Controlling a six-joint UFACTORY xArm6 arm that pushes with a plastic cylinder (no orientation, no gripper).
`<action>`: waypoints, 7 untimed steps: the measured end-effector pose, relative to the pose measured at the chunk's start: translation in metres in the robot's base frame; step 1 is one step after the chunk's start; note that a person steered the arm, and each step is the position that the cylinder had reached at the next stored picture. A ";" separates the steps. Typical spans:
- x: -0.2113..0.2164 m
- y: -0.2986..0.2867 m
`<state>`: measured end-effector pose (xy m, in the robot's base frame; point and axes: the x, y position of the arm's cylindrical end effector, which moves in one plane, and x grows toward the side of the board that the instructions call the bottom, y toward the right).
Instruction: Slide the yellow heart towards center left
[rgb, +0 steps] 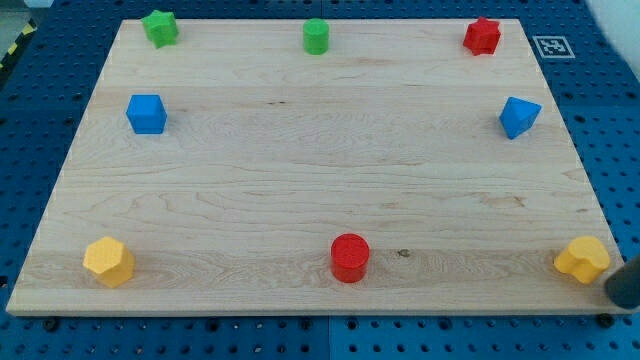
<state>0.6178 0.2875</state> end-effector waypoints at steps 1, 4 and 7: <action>0.000 0.005; -0.008 -0.031; -0.062 -0.054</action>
<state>0.5553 0.2334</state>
